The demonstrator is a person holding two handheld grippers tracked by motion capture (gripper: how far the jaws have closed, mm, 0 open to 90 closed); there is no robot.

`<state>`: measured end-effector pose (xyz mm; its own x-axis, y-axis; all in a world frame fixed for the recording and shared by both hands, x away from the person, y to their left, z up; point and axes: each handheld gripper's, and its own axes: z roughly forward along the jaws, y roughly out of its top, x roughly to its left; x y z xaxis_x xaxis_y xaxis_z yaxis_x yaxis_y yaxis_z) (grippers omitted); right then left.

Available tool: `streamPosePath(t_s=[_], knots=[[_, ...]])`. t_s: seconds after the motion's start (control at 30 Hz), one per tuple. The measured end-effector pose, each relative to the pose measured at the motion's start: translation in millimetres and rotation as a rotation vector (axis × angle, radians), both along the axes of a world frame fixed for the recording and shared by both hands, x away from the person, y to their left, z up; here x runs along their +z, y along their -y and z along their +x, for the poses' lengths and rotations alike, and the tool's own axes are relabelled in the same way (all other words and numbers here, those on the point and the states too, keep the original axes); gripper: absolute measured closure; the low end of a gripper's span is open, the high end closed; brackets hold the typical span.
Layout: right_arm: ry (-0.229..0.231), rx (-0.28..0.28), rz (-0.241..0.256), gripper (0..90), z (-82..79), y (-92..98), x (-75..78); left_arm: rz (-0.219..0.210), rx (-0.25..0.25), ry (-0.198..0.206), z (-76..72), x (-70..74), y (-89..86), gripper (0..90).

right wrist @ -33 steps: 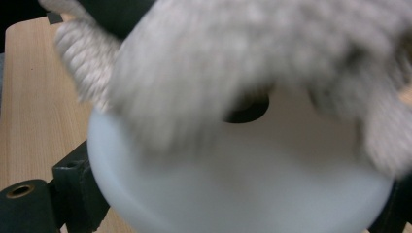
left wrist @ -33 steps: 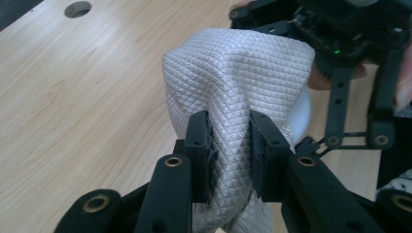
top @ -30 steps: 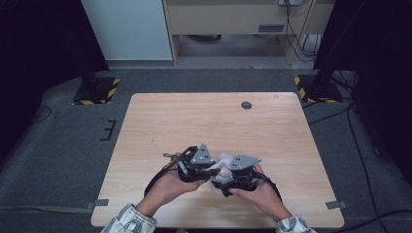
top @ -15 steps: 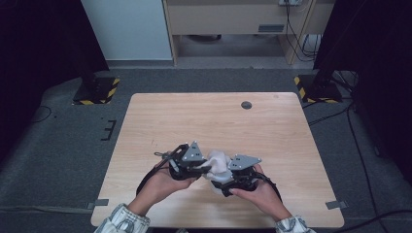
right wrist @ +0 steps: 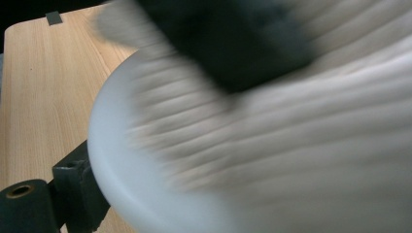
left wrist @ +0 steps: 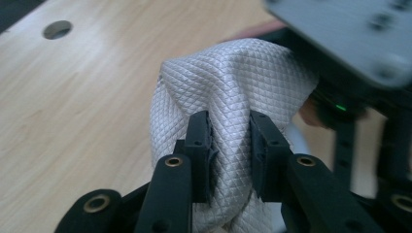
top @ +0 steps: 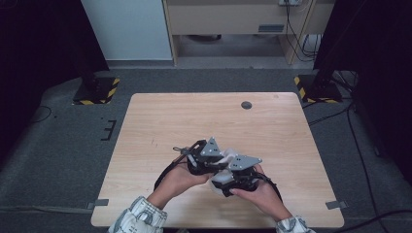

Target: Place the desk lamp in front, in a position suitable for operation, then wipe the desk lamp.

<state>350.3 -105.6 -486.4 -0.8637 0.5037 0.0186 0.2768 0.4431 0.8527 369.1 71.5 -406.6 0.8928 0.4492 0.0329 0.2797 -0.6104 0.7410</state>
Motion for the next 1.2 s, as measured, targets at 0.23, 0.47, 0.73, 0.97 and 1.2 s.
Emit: streamPosePath(t_s=[0.23,0.47,0.73,0.97,1.2], knots=[[-0.004,-0.004,0.001,8.4,-0.3,-0.3,-0.1,0.01,0.041,-0.017,2.4,1.1,-22.4,72.1],[-0.004,-0.005,0.003,8.4,0.0,-1.0,-0.4,0.003,-0.062,-0.048,-23.6,3.3,-27.6,72.1],[0.001,-0.006,0.005,8.4,-0.5,-0.3,-0.9,0.002,-0.069,-0.006,-17.3,2.7,0.2,72.1],[-0.004,-0.007,0.008,8.3,-0.1,-0.5,-1.0,0.02,0.04,0.016,-6.8,4.1,-22.1,72.1],[-0.004,-0.018,0.006,8.4,0.2,-1.8,-1.0,-0.009,0.002,-0.038,-26.1,-0.8,-40.4,72.3]])
